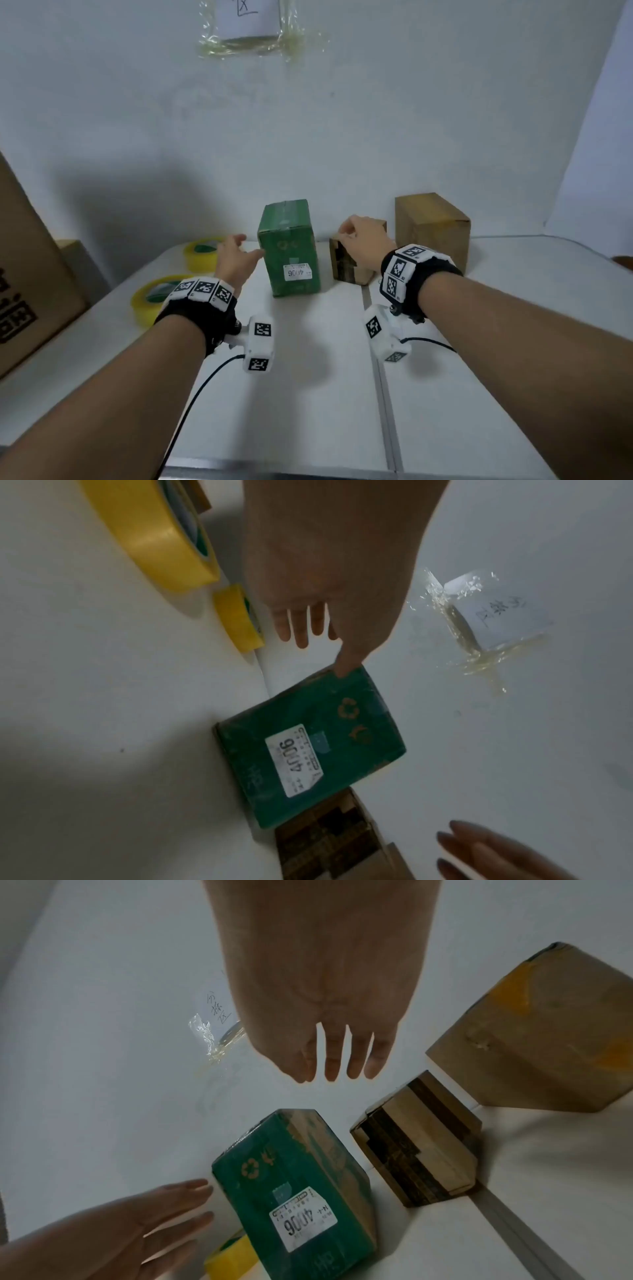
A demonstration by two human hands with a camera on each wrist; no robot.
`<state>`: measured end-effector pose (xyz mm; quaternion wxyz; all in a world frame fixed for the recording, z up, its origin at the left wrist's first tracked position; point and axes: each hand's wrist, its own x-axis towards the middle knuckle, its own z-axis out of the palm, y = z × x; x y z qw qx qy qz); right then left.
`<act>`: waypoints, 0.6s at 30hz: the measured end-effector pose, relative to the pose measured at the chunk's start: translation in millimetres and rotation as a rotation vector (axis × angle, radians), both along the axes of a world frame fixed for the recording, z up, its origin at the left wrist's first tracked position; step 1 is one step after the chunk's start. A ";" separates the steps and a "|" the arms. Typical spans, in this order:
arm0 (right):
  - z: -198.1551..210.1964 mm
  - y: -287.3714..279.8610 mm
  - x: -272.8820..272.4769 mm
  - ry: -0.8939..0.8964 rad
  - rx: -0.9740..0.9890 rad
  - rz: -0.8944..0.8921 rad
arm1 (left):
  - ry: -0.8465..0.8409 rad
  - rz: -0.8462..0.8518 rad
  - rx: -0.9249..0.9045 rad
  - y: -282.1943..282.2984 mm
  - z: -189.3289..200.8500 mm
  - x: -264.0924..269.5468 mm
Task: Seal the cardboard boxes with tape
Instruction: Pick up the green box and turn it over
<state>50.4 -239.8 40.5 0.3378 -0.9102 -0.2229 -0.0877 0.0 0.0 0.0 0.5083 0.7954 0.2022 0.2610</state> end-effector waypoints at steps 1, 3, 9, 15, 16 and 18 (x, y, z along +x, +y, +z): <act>0.1 2.8 3.2 0.013 0.002 0.003 | 0.025 -0.047 0.001 1.6 -0.7 1.9; 0.4 7.3 7.3 0.034 0.013 0.013 | 0.058 -0.161 -0.008 -0.7 1.9 4.8; -3.6 21.4 12.4 0.108 0.033 0.074 | 0.000 -0.281 0.059 -0.3 5.6 18.3; -6.9 18.3 19.6 0.152 0.101 0.069 | -0.043 -0.235 0.213 3.5 4.3 20.6; -8.1 18.6 19.9 0.157 0.122 0.069 | -0.052 -0.235 0.251 3.7 3.4 19.7; -11.2 20.1 18.6 0.181 0.170 0.067 | -0.064 -0.246 0.315 0.3 3.1 15.1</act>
